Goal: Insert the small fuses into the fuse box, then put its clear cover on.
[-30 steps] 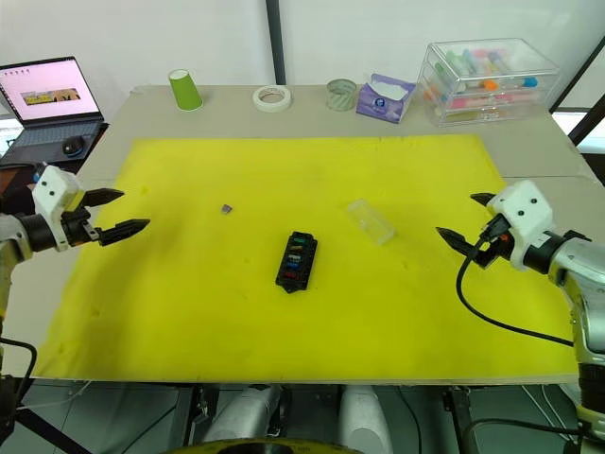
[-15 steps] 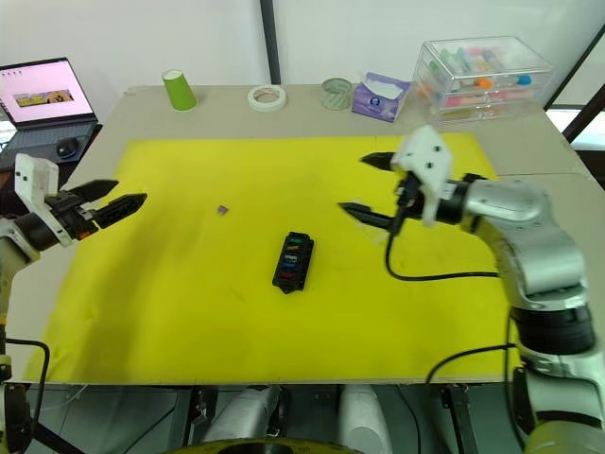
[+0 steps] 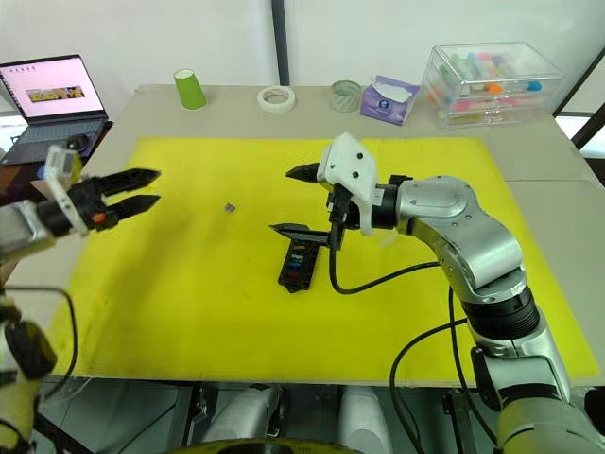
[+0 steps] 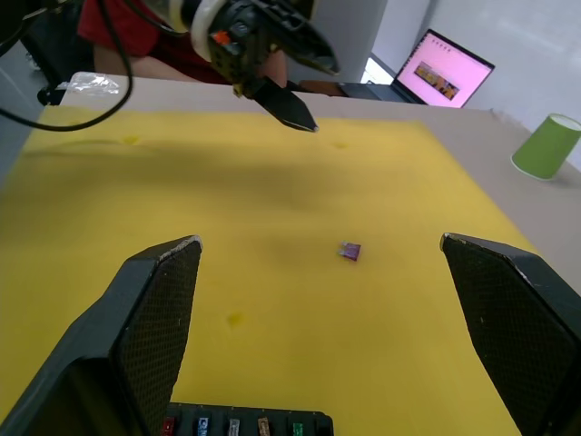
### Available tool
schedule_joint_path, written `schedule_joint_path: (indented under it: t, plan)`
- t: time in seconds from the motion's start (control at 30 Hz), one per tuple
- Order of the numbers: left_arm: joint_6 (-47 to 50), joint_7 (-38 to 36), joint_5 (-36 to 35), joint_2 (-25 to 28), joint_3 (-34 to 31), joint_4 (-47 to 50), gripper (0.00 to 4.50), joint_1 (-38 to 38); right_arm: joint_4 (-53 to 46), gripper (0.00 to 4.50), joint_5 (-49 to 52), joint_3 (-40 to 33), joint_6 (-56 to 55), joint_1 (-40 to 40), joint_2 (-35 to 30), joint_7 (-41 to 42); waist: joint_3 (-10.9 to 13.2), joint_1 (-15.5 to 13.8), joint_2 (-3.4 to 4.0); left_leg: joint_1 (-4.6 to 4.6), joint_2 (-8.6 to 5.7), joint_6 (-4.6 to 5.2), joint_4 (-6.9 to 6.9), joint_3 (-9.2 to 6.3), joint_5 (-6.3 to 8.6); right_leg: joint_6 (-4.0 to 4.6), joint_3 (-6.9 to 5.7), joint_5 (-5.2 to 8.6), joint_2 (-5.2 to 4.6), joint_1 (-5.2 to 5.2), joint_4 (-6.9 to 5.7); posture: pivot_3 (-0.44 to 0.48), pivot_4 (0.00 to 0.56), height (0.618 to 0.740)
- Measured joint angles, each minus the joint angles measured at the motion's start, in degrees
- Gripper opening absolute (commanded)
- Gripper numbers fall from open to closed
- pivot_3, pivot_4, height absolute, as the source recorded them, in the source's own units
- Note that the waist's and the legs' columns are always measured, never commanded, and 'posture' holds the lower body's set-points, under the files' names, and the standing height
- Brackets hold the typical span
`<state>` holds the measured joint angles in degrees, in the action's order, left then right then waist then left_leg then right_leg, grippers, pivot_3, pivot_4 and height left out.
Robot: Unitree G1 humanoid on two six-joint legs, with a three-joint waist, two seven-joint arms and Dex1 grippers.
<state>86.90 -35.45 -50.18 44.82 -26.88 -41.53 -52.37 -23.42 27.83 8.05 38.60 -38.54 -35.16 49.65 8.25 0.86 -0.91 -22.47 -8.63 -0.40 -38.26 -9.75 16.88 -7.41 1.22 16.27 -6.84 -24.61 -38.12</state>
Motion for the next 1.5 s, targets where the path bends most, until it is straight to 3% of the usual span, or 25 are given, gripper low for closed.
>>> schedule_joint_path:
  t: [0.27,0.47,0.87,1.47,1.5]
  plan:
    - [-8.5,-12.1,13.4,-3.3,14.8,-19.5,4.5,-8.7,-0.5,4.47,0.0,-0.5,1.4,0.7,-0.8,-1.9,0.0,1.8,0.0,-0.04,0.04,0.0,0.12,0.05,0.0,0.0,0.02,0.0,0.03,-0.3,-0.11,0.0,0.15,0.74]
    - [-17.4,-21.2,21.4,-5.2,19.4,-26.3,4.5,-11.2,-2.7,4.47,0.6,-2.0,3.8,1.6,-1.5,-3.7,0.0,1.5,0.0,-0.08,0.02,0.0,0.1,0.05,0.0,0.0,0.02,0.0,0.02,-0.28,-0.1,0.0,0.15,0.74]
    - [-21.0,-24.5,26.4,-7.1,16.4,-32.6,4.5,-13.7,-4.6,4.47,2.3,-2.6,7.0,1.7,-1.5,-6.1,0.0,1.3,0.0,-0.09,-0.02,0.0,0.05,0.04,0.0,0.0,0.02,0.0,0.0,-0.26,-0.14,0.0,0.15,0.74]
    - [-24.9,-22.3,29.0,-11.4,12.0,-33.8,4.5,-14.8,-5.7,4.47,5.0,-2.7,9.6,1.3,-1.2,-8.3,0.0,1.4,-0.01,-0.11,-0.03,0.0,0.02,0.04,0.0,0.0,0.02,0.0,-0.02,-0.28,-0.2,0.0,0.15,0.74]
    - [-25.0,-22.3,29.2,-11.5,12.0,-33.8,4.32,-14.8,-5.7,4.49,5.0,-2.7,9.7,1.3,-1.2,-8.4,0.0,1.4,-0.01,-0.11,-0.03,0.0,0.02,0.04,0.0,0.0,0.02,0.0,-0.02,-0.28,-0.2,0.0,0.15,0.74]
